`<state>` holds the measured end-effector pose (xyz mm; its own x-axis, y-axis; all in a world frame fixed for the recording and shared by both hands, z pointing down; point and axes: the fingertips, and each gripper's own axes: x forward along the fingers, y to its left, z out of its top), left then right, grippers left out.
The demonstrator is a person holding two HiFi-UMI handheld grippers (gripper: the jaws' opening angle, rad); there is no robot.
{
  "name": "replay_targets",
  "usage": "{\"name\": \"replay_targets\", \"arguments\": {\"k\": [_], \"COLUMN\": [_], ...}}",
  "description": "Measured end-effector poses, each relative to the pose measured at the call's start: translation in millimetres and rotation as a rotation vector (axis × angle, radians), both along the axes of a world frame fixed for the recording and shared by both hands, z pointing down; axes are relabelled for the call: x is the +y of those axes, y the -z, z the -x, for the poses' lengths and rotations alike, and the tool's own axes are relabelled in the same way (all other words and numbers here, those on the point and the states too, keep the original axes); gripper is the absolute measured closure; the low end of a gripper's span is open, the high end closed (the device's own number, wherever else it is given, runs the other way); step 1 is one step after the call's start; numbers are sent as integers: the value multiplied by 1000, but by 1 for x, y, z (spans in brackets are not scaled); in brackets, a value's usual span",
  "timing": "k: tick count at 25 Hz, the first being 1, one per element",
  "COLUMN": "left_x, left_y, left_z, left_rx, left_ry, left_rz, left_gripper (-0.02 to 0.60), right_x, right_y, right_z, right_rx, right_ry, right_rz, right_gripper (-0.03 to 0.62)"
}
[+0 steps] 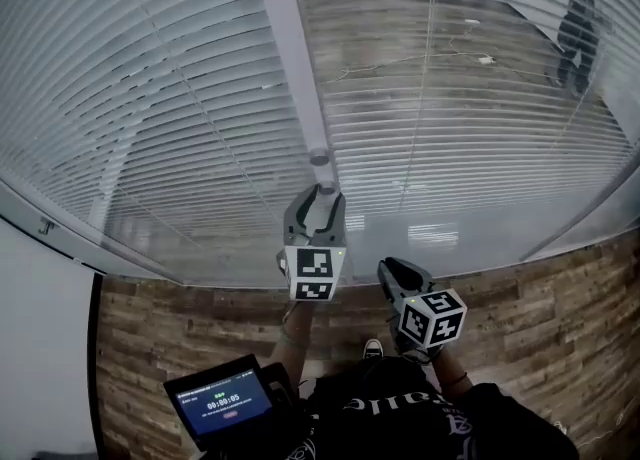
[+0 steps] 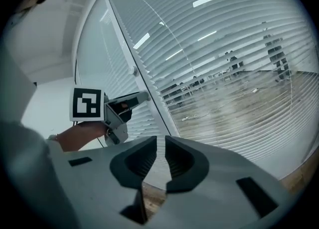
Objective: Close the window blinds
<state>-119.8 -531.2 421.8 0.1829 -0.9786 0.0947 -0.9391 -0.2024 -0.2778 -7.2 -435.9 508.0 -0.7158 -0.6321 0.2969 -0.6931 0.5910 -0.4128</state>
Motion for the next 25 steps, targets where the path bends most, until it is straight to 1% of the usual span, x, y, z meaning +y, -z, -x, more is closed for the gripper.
{"name": "replay_targets", "arguments": {"k": [3, 5, 6, 8, 9, 10, 11, 14, 17, 18, 19, 21, 23, 24, 25], "left_x": [-9, -13, -16, -18, -17, -16, -15, -14, -15, -15, -15, -15, -16, -17, -17], "left_y": [-1, -1, 0, 0, 0, 0, 1, 5, 7, 7, 6, 3, 2, 2, 3], "left_z": [1, 7, 11, 14, 14, 14, 14, 14, 17, 19, 21, 21, 18, 17, 17], "left_rx": [-60, -75, -77, -73, -57, -18, 48, 308, 515, 613, 733, 1014, 1295, 1392, 1426], "left_ry": [55, 87, 100, 121, 128, 132, 132, 116, 106, 99, 87, 42, -22, -47, -63], "left_rz": [-7, -19, -21, -18, -13, -5, 8, 71, 107, 117, 127, 155, 182, 186, 183], "left_gripper": [423, 425, 446, 446, 449, 453, 454, 454, 454, 454, 454, 456, 456, 456, 456], "right_x": [-11, -18, -20, -23, -23, -23, -22, -22, -22, -21, -21, -20, -19, -19, -19], "right_y": [-3, -5, -6, -7, -9, -10, -10, -12, -15, -16, -16, -17, -17, -18, -18], "right_z": [-1, 3, 6, 9, 10, 10, 10, 12, 13, 14, 15, 17, 17, 17, 16], "right_rx": [-8, -12, -13, -14, -16, -19, -22, -29, -32, -32, -32, -30, -29, -28, -27], "right_ry": [6, 12, 15, 16, 16, 15, 16, 18, 18, 19, 21, 23, 24, 23, 22], "right_rz": [11, 20, 24, 32, 36, 41, 45, 53, 61, 63, 65, 67, 68, 68, 69], "right_gripper": [528, 528, 529, 529, 529, 528, 528, 529, 530, 528, 528, 530, 528, 529, 528]}}
